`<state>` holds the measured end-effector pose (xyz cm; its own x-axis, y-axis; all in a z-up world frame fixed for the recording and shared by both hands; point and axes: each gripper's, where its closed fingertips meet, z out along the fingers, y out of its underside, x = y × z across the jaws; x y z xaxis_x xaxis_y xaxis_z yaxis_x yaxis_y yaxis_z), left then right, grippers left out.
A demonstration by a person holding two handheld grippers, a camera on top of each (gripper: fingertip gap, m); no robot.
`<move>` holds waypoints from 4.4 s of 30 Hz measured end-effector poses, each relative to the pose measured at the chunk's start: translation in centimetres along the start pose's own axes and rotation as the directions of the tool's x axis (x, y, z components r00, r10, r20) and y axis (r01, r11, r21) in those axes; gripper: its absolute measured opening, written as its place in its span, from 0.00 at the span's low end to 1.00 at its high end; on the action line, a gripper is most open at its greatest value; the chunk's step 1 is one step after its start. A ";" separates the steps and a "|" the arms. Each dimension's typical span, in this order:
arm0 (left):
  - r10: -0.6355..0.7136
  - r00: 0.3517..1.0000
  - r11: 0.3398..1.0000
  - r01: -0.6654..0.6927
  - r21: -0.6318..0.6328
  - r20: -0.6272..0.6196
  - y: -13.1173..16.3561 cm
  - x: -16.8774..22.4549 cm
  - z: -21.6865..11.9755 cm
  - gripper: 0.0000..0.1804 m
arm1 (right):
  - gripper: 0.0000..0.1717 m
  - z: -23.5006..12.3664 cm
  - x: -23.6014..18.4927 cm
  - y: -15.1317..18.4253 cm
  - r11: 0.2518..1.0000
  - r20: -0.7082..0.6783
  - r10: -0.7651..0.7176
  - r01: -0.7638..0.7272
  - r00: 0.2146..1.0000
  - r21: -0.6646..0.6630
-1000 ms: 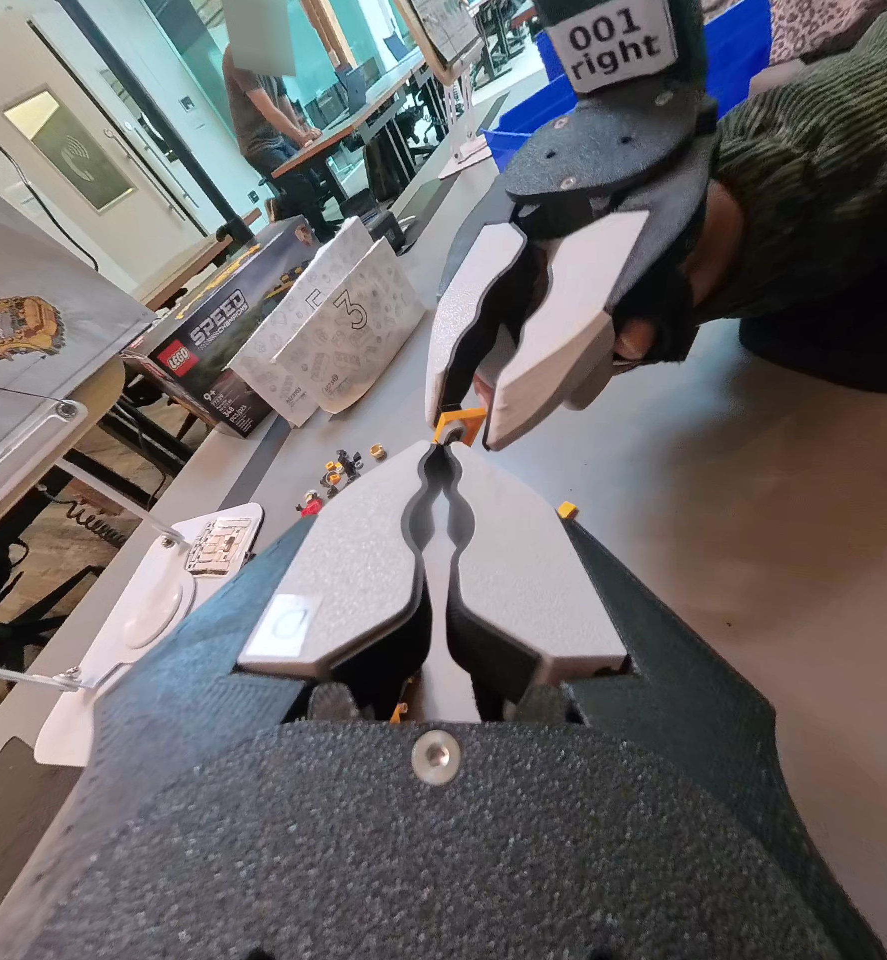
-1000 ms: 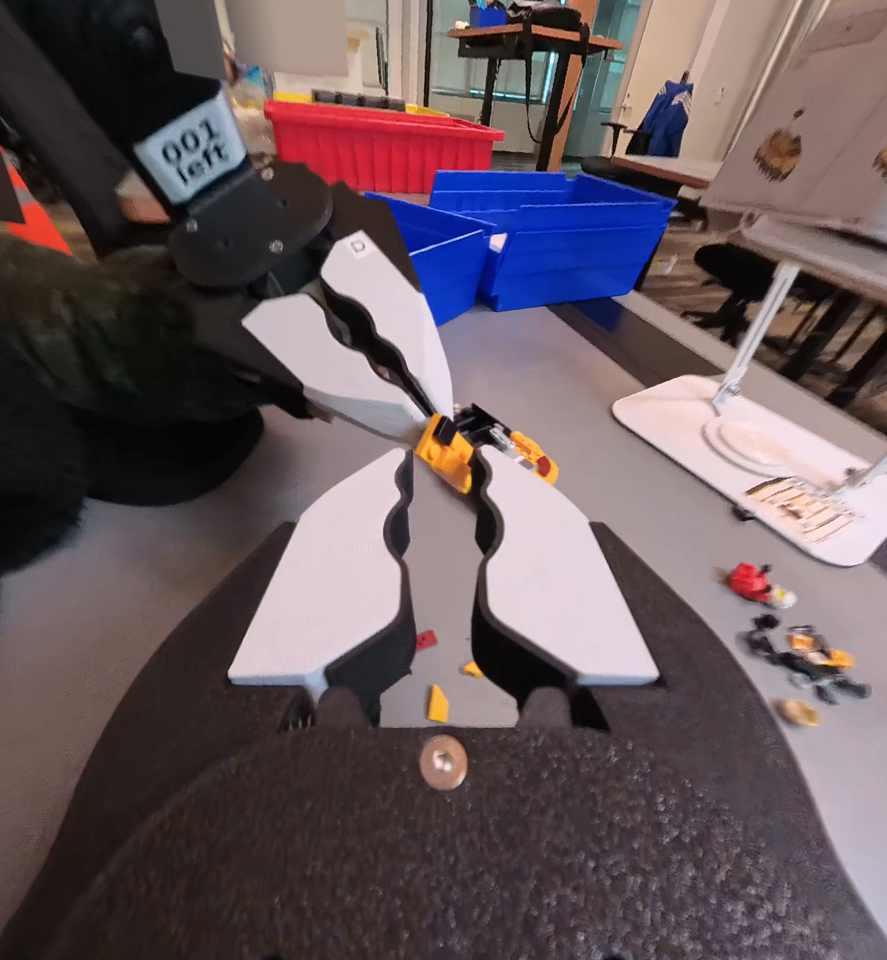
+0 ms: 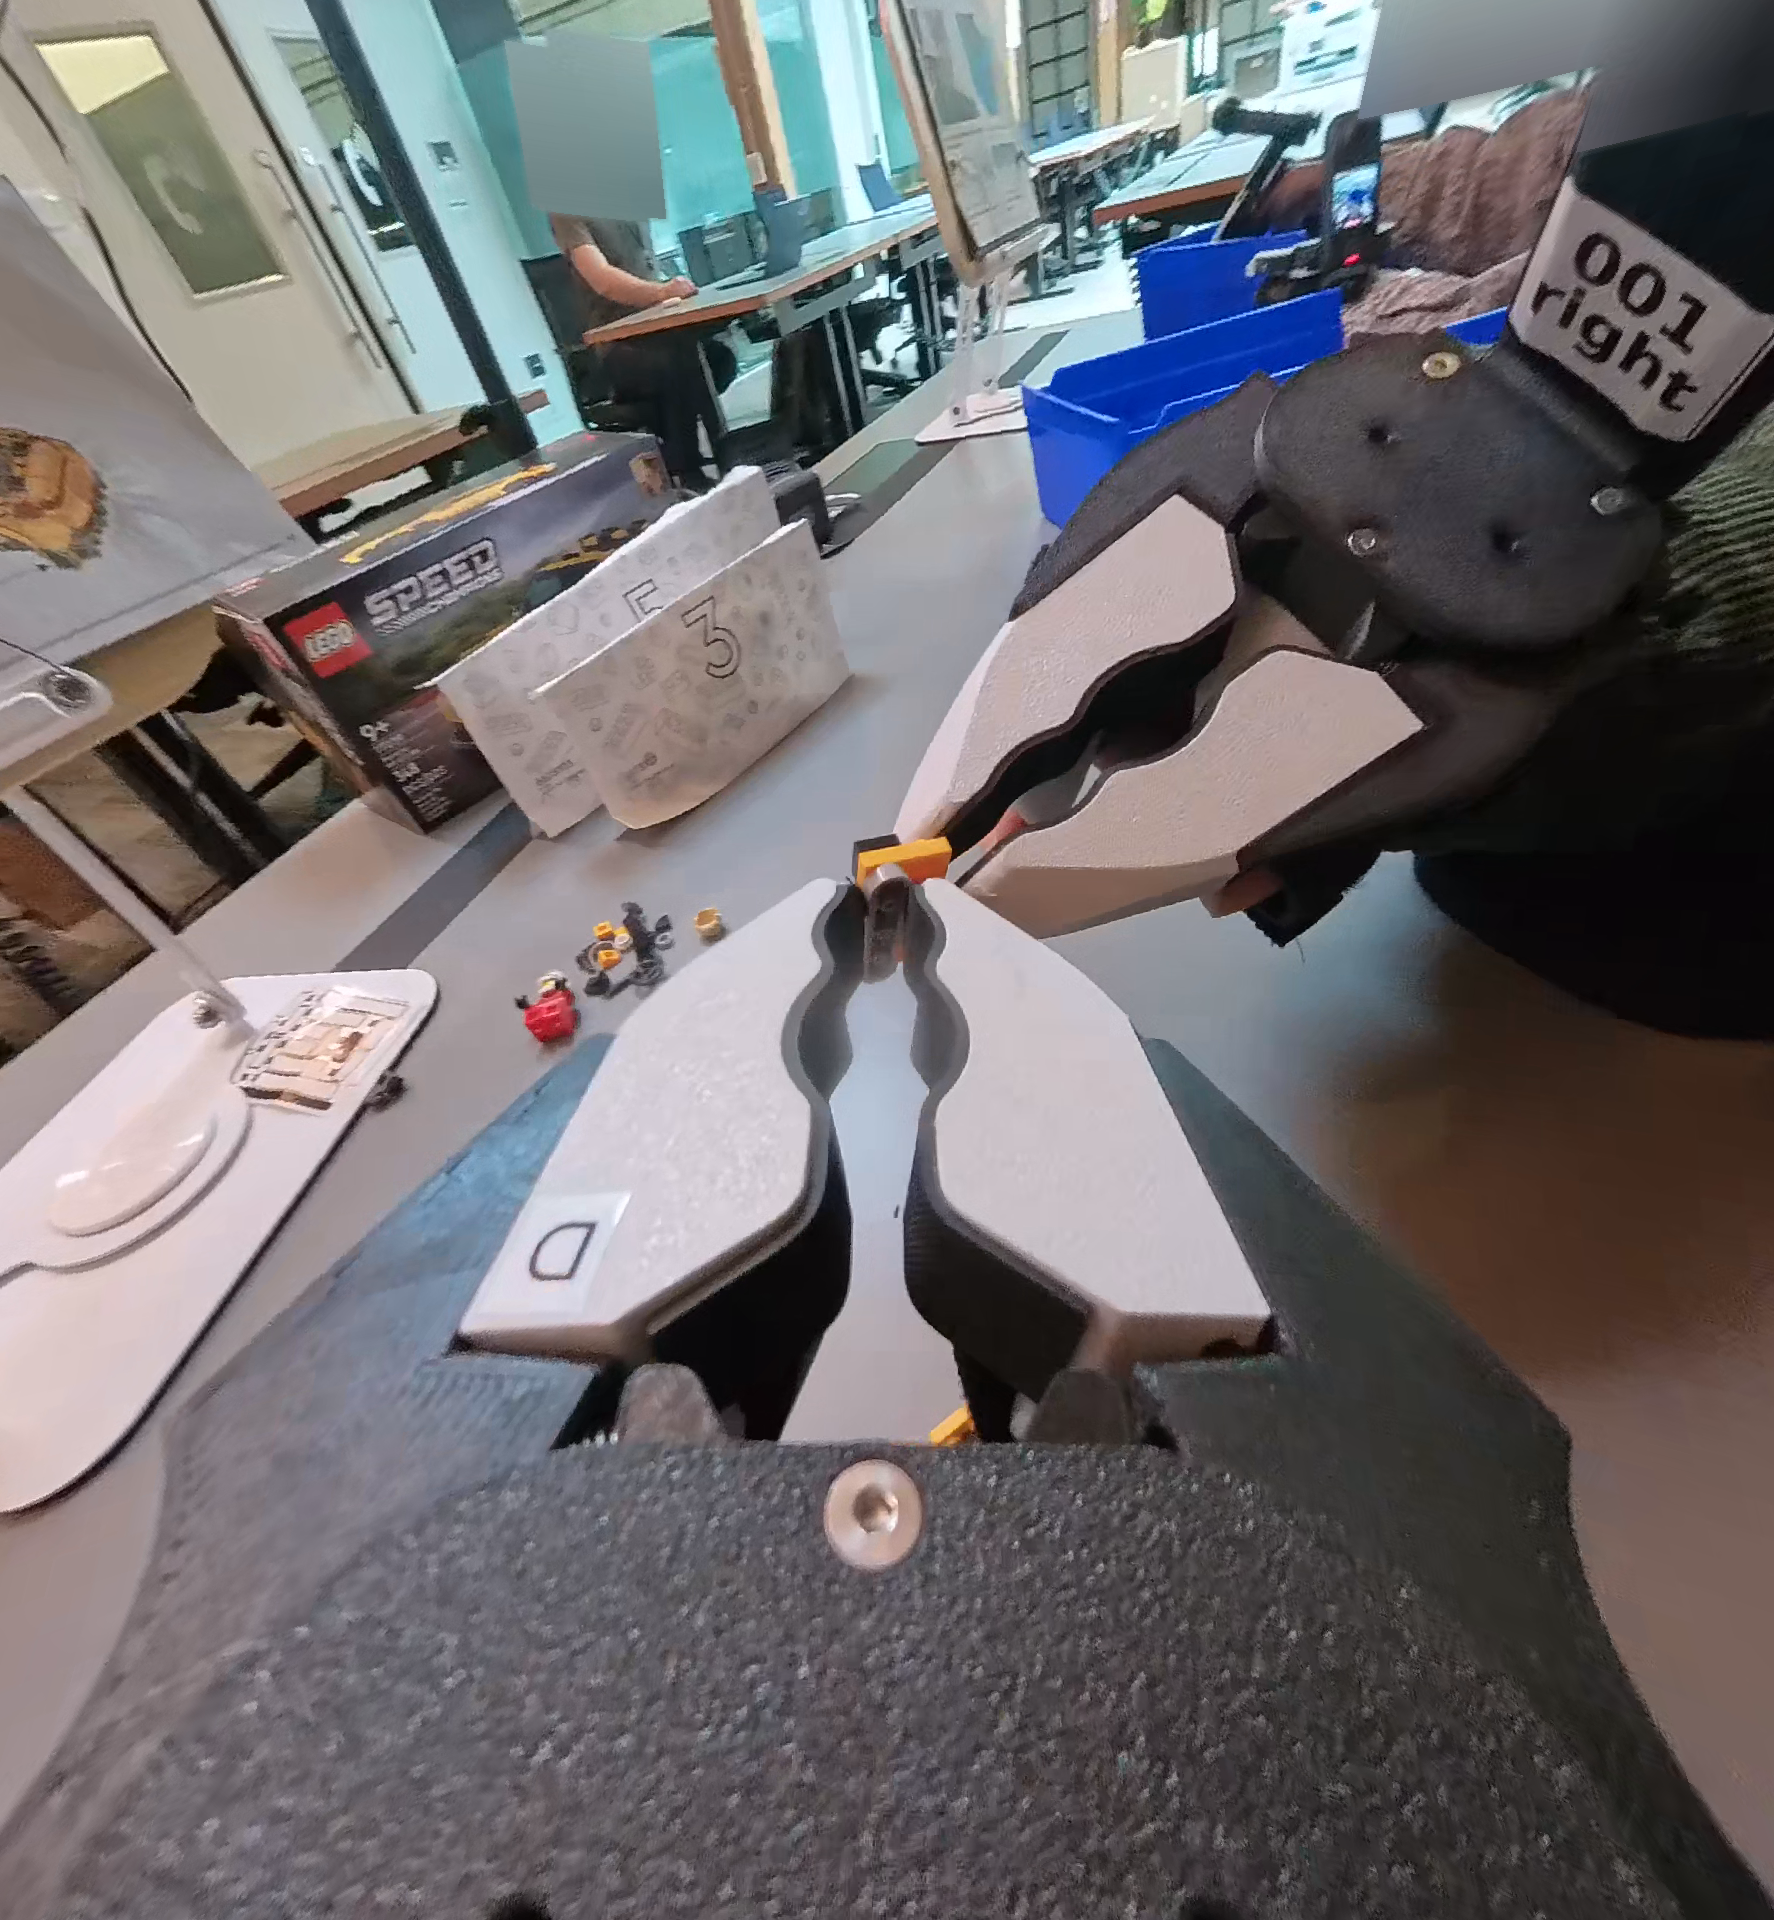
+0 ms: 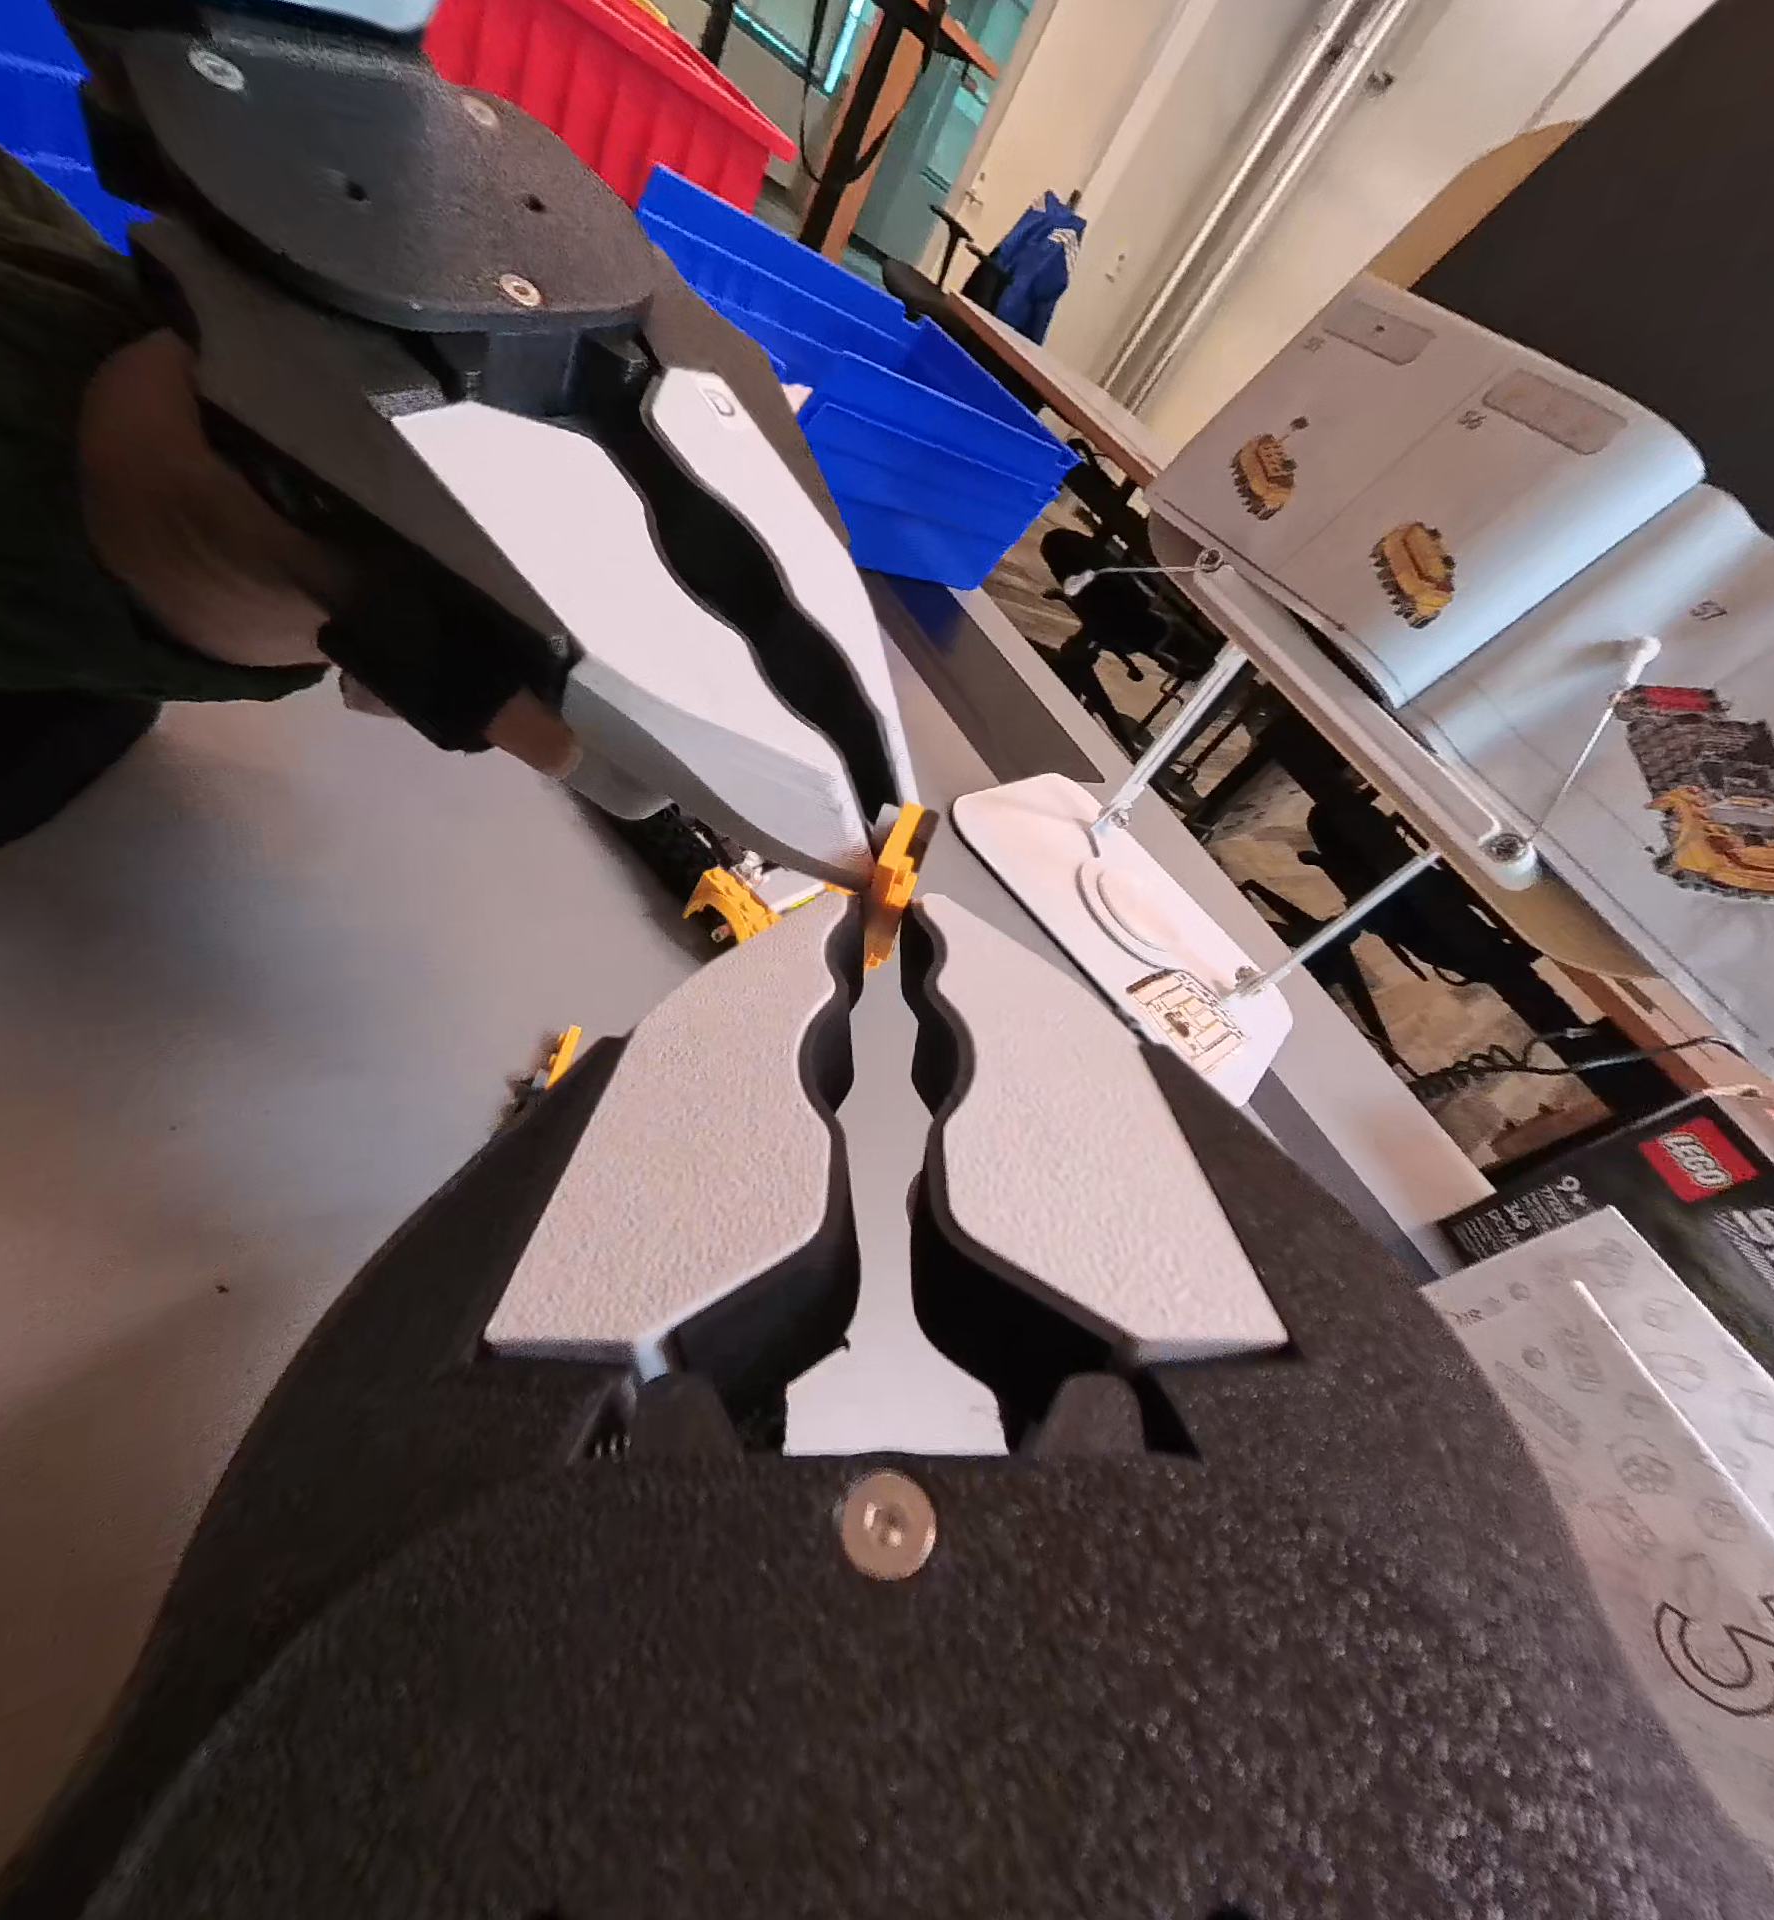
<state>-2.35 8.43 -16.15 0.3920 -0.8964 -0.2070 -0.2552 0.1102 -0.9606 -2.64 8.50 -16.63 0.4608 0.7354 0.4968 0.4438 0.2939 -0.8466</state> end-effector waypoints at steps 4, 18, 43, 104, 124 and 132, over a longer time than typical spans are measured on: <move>0.020 0.999 0.999 -0.019 -0.033 0.036 0.2 -0.3 0.0 0.04 | 0.04 0.2 0.2 0.3 1.000 -0.028 0.021 -0.021 0.999 -0.018; 0.001 0.994 0.999 0.003 0.044 -0.106 -1.7 1.4 -1.5 0.02 | 0.03 0.0 2.8 1.5 0.983 -0.021 0.185 -0.185 0.983 -0.016; -0.203 0.922 0.979 0.185 -0.085 -0.331 2.4 1.9 -0.1 0.14 | 0.04 -1.3 -1.9 1.0 0.873 0.521 0.420 -0.488 0.743 -0.007; 0.222 0.971 0.974 -0.224 -0.017 -0.088 1.1 1.8 0.4 0.14 | 0.04 -0.5 -0.5 0.4 0.606 0.517 0.720 -0.783 0.463 -0.143; -0.392 0.883 0.920 0.375 -0.114 -0.259 1.6 0.9 0.1 0.10 | 0.04 0.4 -1.4 2.0 0.992 0.234 0.123 -0.120 0.964 -0.026; -0.556 0.780 0.831 0.523 -0.189 -0.287 2.1 1.3 0.4 0.03 | 0.04 0.4 -1.6 1.8 0.983 0.125 -0.181 0.184 0.975 -0.010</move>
<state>-2.06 7.65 -18.54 0.1941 -0.8837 0.4259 -0.1741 -0.4583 -0.8716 -2.81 8.12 -19.03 0.2727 0.7407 0.6140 0.5286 0.4179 -0.7388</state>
